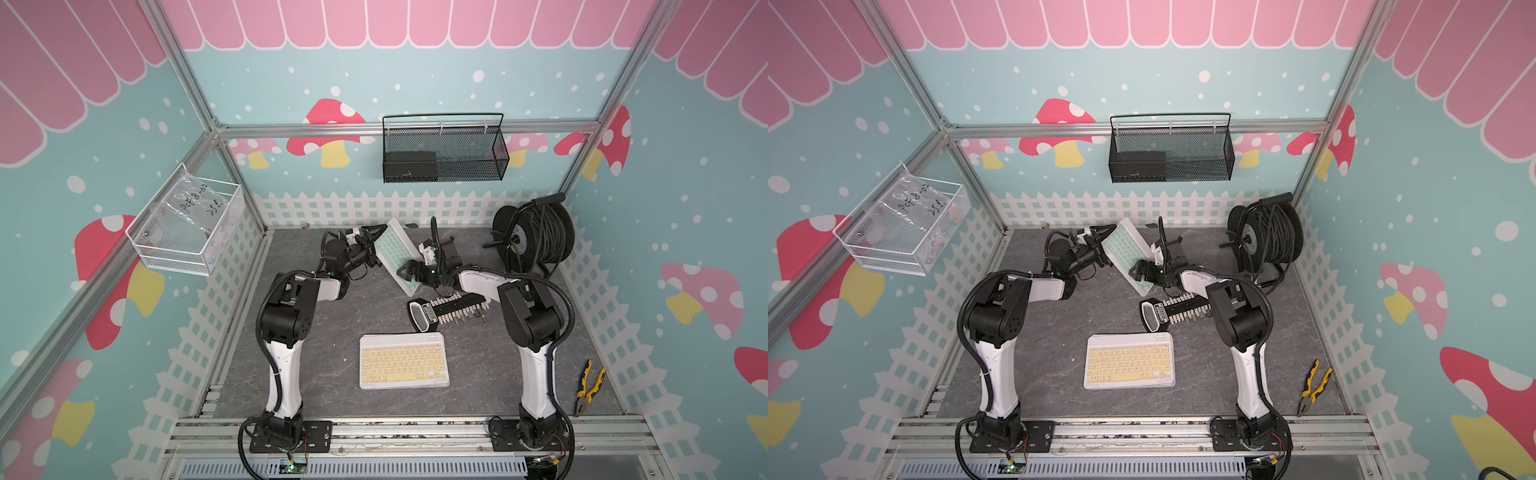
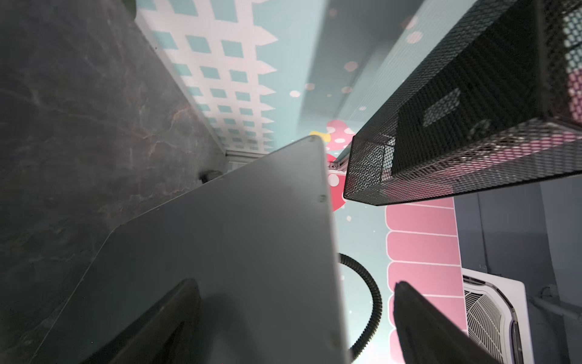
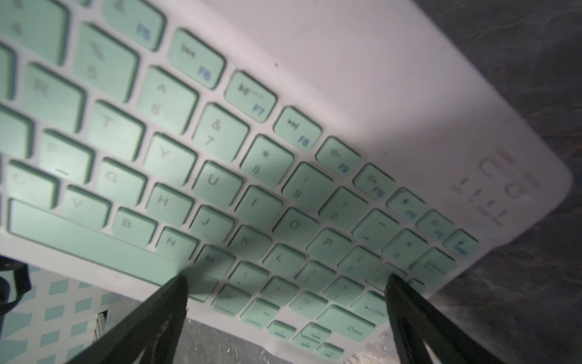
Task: Stack the numeric keypads
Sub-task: Pick up the numeric keypad from the center of the board.
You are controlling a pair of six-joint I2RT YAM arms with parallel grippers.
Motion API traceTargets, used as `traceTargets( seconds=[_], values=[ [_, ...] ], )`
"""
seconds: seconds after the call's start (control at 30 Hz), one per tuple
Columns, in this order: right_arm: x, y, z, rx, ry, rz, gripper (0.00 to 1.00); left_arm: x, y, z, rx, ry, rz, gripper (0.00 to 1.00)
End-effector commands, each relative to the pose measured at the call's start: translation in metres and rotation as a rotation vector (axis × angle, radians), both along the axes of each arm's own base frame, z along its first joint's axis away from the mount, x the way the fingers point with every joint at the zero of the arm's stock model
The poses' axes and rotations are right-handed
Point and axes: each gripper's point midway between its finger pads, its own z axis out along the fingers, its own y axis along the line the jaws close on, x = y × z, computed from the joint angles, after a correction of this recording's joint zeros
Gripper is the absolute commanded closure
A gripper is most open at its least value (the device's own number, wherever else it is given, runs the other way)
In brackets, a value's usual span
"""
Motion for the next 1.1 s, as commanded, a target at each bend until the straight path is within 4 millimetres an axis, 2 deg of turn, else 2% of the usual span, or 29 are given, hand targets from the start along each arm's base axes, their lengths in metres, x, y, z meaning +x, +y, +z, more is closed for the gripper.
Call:
traceTargets(
  seconds=[0.0,0.1,0.23,0.3,0.5,0.7,0.97,1.07],
  values=[
    [-0.035,0.005,-0.038,-0.029,0.133,0.036,0.00,-0.023,-0.021,0.010,-0.076,0.013,-0.143,0.01],
    [-0.037,0.002,-0.039,-0.035,0.136,0.025,0.00,-0.022,-0.018,0.011,-0.055,0.003,-0.141,0.01],
    [-0.039,-0.001,-0.038,-0.039,0.132,0.019,0.00,-0.022,-0.011,0.006,0.079,0.003,-0.144,0.00],
    [-0.039,-0.001,-0.039,-0.042,0.132,0.017,0.00,-0.023,-0.009,0.006,0.172,-0.014,-0.160,0.00],
    [-0.040,-0.003,-0.045,-0.052,0.136,0.009,0.00,-0.039,0.002,-0.008,0.550,-0.015,-0.236,0.00],
    [-0.042,-0.004,-0.056,-0.059,0.155,0.009,0.00,-0.039,0.015,-0.003,0.715,-0.076,-0.261,0.02],
    [-0.043,-0.007,-0.062,-0.071,0.159,0.006,0.00,-0.030,0.024,-0.012,0.844,-0.085,-0.277,0.15],
    [-0.043,-0.007,-0.062,-0.074,0.157,0.006,0.00,-0.029,0.030,-0.013,0.896,-0.087,-0.276,0.29]
  ],
)
